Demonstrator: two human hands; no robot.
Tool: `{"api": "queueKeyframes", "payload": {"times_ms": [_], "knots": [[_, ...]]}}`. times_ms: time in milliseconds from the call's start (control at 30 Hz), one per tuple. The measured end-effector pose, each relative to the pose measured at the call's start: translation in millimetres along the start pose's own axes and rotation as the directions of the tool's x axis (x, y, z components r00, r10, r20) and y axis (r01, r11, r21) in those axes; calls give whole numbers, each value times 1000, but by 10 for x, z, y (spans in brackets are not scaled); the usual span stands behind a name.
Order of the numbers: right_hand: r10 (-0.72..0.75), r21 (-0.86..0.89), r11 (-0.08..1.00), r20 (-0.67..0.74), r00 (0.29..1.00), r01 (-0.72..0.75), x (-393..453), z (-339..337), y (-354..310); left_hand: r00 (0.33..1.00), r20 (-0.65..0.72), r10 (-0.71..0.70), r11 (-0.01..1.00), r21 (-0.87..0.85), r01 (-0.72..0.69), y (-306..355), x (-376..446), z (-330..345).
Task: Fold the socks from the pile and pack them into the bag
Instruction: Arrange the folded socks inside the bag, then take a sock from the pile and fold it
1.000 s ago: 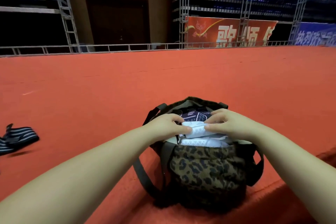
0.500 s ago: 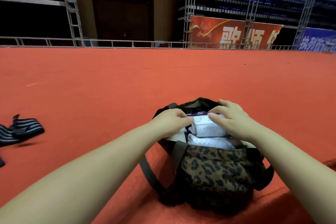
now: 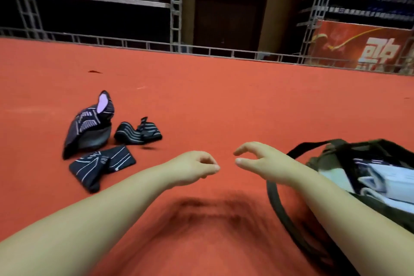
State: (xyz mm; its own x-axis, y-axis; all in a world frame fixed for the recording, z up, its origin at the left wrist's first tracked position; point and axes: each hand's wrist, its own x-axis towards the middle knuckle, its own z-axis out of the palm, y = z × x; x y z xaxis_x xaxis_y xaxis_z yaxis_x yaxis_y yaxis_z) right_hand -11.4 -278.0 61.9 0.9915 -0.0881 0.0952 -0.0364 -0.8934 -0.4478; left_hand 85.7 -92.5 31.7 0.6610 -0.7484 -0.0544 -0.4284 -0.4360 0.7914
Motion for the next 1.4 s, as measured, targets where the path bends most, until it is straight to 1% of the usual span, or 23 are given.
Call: {"api": "queueKeyframes", "payload": {"times_ms": [167, 267, 333, 400, 433, 500, 533, 567, 600, 633, 667, 700, 767, 900, 1000, 1067, 1100, 1133, 1167, 1200, 1267, 1333, 1400], "knots": [[-79, 115, 991, 155, 985, 61, 538, 810, -460, 984, -126, -127, 992, -22, 126, -810, -399, -563], [-115, 149, 986, 238, 964, 80, 813, 1253, -713, 953, -216, -210, 977, -73, 199, -1249, -618, -864], [-113, 163, 984, 270, 956, 71, 883, 1419, -791, 938, -255, -235, 972, -82, 221, -1433, -707, -987], [-113, 186, 981, 307, 945, 57, 955, 1601, -868, 902, -348, -255, 965, -30, 262, -1616, -791, -1091], [-114, 191, 980, 323, 939, 54, 981, 1680, -901, 870, -420, -259, 958, 5, 288, -1694, -820, -1138], [-130, 182, 980, 313, 941, 75, 1019, 1817, -919, 782, -582, -224, 931, 111, 349, -1826, -831, -1201], [-129, 185, 980, 289, 949, 77, 1024, 1859, -915, 733, -652, -191, 896, 189, 402, -1892, -822, -1225], [-122, 200, 977, 262, 957, 70, 1020, 1881, -914, 686, -706, -177, 854, 236, 463, -1968, -805, -1255], [-112, 223, 973, 237, 965, 58, 1009, 1895, -898, 650, -731, -208, 825, 225, 517, -2047, -779, -1272], [-102, 251, 967, 213, 972, 46, 996, 1908, -879, 632, -729, -264, 812, 186, 554, -2110, -765, -1284], [-99, 283, 958, 184, 978, 43, 976, 1922, -862, 633, -705, -318, 806, 150, 572, -2185, -746, -1279], [-99, 311, 949, 150, 984, 49, 953, 1944, -847, 653, -675, -344, 809, 140, 571, -2250, -725, -1259], [-110, 354, 932, 75, 991, 76, 915, 1988, -822, 688, -656, -309, 849, 135, 510, -2346, -679, -1207], [-72, 433, 899, -21, 997, 74, 886, 2059, -764, 641, -738, -211, 928, 55, 369, -2272, -663, -1166], [5, 600, 798, -89, 996, 49, 861, 2032, -740, 653, -736, -181, 973, -35, 230, -2052, -660, -1043], [73, 736, 676, -99, 992, 23, 828, 1957, -744, 677, -728, -107, 993, -42, 112, -1818, -608, -886], [102, 809, 587, -38, 994, -29, 805, 1907, -748, 682, -729, -61, 998, -41, 46, -1699, -557, -798], [91, 864, 494, 56, 994, -94, 777, 1864, -756, 679, -734, -20, 999, -45, -19, -1583, -503, -708], [47, 896, 416, 147, 988, -153, 749, 1829, -758, 667, -745, 16, 995, -54, -83, -1478, -447, -623], [4, 913, 362, 198, 980, -186, 727, 1814, -758, 654, -755, 42, 989, -64, -137, -1384, -392, -546], [-9, 944, 280, 185, 983, -175, 712, 1809, -743, 645, -760, 82, 977, -65, -201, -1243, -276, -417], [26, 976, 194, 98, 995, -101, 729, 1830, -727, 642, -755, 129, 972, -31, -231, -1186, -204, -312], [81, 998, 56, 13, 997, -18, 758, 1795, -712, 655, -738, 161, 975, 16, -221, -1187, -181, -241]]}}
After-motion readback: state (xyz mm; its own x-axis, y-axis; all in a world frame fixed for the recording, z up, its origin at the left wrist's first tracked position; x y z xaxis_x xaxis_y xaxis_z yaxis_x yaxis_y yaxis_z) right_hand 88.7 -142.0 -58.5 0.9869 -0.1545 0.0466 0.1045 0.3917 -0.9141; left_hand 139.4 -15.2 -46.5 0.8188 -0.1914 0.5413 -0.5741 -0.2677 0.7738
